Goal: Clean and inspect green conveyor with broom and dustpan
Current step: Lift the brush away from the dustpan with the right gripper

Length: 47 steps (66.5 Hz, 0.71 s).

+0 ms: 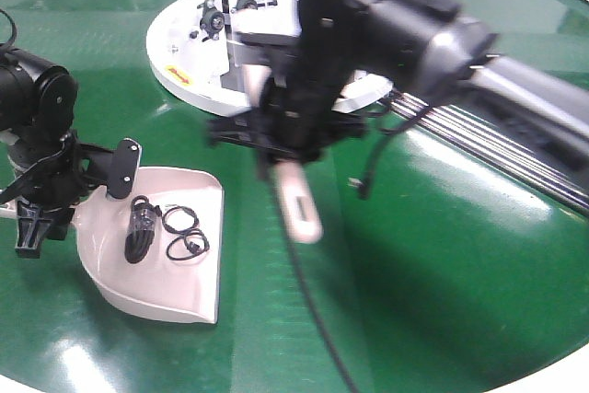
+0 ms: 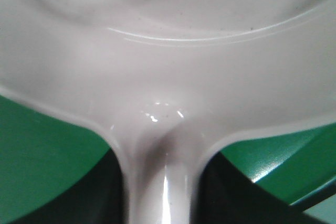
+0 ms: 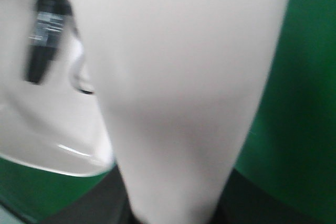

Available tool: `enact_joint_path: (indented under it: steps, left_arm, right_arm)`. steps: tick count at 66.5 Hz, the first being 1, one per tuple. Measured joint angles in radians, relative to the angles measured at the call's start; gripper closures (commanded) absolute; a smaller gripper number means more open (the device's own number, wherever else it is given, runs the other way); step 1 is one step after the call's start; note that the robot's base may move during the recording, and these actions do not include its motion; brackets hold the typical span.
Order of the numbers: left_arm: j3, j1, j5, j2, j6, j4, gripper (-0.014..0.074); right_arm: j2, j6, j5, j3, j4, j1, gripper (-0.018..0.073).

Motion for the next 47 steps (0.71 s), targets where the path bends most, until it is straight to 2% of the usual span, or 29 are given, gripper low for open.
enact_joint_path:
  steps: [10,24,37,47]
  left_arm:
    - [0.0,0.0,0.0,0.0,0.0,0.0,0.0603]
    - [0.0,0.0,0.0,0.0,0.0,0.0,0.0603]
    - [0.0,0.0,0.0,0.0,0.0,0.0,0.0603]
    - [0.0,0.0,0.0,0.0,0.0,0.0,0.0603]
  right_arm:
    - [-0.1,0.002,0.0,0.195,-0.063,-0.064,0.0561]
    - [-0.221,-0.046,-0.004,0.435,-0.087,-0.166,0.0561]
    - [-0.292,-0.119,-0.043,0.628,-0.076,-0.269,0.0561]
    - [-0.295,-0.218,-0.117,0.734,-0.01,-0.329,0.0561]
